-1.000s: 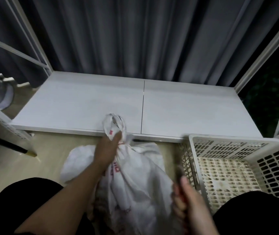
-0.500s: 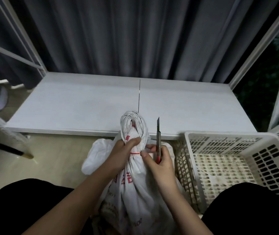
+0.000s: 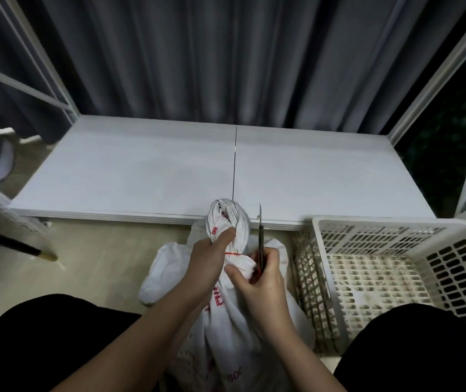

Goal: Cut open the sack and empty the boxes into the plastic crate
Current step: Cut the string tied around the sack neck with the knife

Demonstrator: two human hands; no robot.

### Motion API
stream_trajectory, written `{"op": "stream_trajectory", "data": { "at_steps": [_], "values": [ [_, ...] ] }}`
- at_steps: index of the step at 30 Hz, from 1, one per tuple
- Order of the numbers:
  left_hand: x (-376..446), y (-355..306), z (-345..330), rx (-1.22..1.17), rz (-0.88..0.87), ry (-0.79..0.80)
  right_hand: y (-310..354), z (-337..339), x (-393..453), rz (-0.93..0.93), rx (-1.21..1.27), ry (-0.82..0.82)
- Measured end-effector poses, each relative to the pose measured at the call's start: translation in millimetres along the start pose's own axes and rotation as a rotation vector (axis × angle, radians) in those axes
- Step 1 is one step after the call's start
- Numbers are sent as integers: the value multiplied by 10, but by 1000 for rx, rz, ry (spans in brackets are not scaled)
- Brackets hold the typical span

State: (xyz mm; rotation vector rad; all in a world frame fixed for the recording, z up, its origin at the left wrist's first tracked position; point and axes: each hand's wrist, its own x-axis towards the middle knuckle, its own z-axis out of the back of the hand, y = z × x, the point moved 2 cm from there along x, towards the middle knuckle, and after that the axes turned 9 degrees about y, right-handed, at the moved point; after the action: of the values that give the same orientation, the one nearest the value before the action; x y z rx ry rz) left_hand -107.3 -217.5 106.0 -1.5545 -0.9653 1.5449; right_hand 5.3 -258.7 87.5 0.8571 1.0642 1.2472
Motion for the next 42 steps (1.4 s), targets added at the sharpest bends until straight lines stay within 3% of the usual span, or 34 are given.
{"op": "stream_trajectory", "data": {
  "at_steps": [8, 15, 27, 33, 37, 39, 42],
  "values": [
    [-23, -70, -16, 23, -33, 252, 83, 102, 69, -45, 149, -76],
    [-16, -133, 20, 67, -71, 171, 95, 159, 61, 2, 230, -66],
    [-76, -71, -119, -310, 44, 102, 65, 138, -37, 25, 159, -8],
    [-16, -37, -90, -227, 31, 35, 9, 164, 20, -26, 224, -4],
    [65, -3, 24, -234, 41, -40, 28, 254, -210, -2, 130, -92],
    [75, 2, 49, -246, 52, -53, 17, 323, -311, -17, 15, -38],
    [66, -1, 47, -245, 52, -63, -44, 334, -377, -132, -77, 193]
  ]
}}
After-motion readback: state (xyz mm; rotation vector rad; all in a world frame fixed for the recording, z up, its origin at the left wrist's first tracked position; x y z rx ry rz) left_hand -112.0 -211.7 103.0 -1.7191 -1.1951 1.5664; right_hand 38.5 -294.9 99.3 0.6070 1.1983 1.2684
